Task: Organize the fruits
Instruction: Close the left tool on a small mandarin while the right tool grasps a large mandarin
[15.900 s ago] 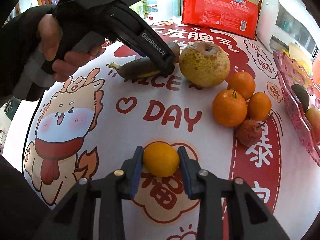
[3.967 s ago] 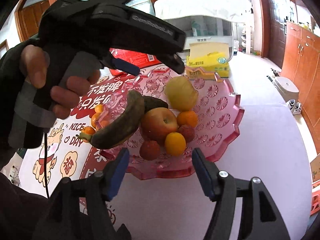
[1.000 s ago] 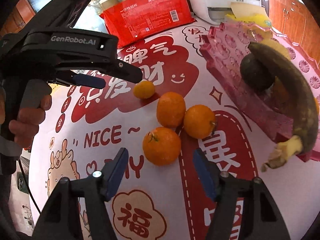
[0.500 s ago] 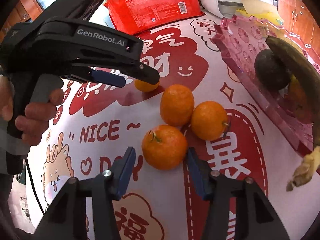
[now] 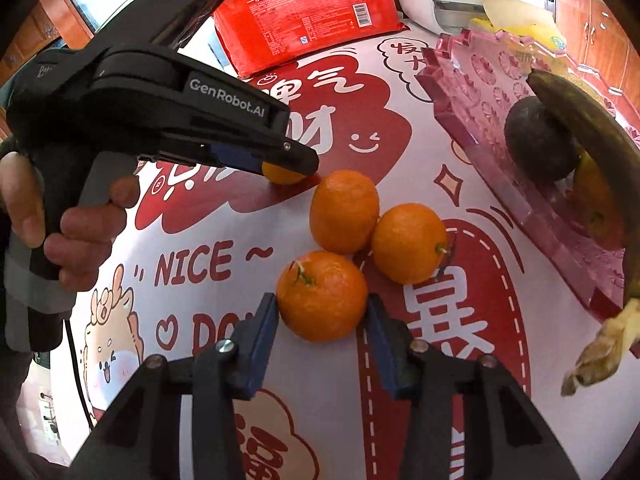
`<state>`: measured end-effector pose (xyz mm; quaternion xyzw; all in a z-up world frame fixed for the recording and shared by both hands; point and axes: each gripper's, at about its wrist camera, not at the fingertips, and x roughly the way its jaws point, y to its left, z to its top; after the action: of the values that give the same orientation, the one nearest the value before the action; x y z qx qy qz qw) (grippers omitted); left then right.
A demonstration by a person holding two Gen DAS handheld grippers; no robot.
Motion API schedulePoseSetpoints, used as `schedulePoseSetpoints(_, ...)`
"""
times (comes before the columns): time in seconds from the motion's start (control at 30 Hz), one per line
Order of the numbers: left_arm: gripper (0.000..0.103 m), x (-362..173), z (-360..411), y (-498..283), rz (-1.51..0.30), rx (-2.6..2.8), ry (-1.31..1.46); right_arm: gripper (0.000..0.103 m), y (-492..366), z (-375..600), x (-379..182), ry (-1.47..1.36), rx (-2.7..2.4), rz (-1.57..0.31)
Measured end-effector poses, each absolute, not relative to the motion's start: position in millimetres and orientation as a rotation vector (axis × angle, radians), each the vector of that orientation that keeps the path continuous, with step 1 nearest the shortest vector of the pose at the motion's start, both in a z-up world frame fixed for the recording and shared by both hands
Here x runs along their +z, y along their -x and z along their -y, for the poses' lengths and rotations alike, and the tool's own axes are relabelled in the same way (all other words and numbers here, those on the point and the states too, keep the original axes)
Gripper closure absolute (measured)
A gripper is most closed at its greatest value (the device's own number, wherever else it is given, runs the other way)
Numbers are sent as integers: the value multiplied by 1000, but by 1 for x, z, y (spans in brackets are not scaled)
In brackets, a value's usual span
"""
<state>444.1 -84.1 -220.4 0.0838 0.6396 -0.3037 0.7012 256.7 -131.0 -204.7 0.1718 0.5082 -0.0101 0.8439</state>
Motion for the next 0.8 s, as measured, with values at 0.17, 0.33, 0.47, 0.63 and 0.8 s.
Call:
schedulePoseSetpoints(0.17,69,-218,75,-440,-1430,-659,-178,59,-254,131,-202,-365,-16,-1066)
schedulePoseSetpoints(0.33,69,-205,63,-429,-1421,-643,-159,59,-251,128,-196,-363,-2,-1057)
schedulePoseSetpoints(0.47,69,-192,50,-415,-1413,-606,-147,59,-245,125,-185,-356,13,-1034)
schedulePoseSetpoints(0.63,69,-165,34,-390,-1378,-573,-129,59,-231,120,-165,-336,24,-988)
schedulePoseSetpoints(0.8,69,-133,23,-362,-1313,-544,-120,59,-212,117,-143,-321,34,-934)
